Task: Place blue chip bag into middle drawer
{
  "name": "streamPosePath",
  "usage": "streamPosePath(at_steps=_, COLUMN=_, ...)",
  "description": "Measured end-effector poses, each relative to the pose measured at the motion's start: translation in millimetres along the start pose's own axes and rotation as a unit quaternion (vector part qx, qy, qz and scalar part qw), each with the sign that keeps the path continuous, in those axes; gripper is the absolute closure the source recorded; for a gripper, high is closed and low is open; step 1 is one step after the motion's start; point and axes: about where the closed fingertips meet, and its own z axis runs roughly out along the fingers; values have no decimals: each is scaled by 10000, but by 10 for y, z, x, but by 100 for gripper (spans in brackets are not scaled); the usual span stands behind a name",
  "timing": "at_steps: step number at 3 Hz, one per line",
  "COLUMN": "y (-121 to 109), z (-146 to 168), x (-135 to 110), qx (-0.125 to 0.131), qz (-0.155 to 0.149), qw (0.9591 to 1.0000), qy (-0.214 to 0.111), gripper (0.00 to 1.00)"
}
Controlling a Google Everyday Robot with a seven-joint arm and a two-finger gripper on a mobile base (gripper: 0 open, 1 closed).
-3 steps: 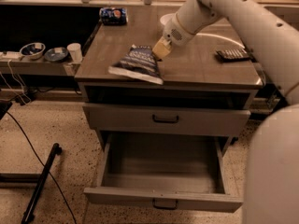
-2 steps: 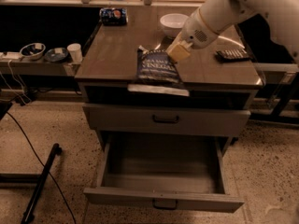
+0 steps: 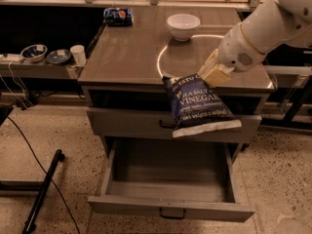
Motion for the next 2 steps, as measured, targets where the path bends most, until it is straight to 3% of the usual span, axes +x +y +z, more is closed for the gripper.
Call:
streamPosePath(at_steps=1, y=46, z=544, x=186, qx=-283, qz=129, qw=9988, qy=-386, gripper=100)
streamPosePath(at_steps=2, y=262, z=1180, x=712, qx=-291, qz=245, qw=9971, qy=-661, gripper=100)
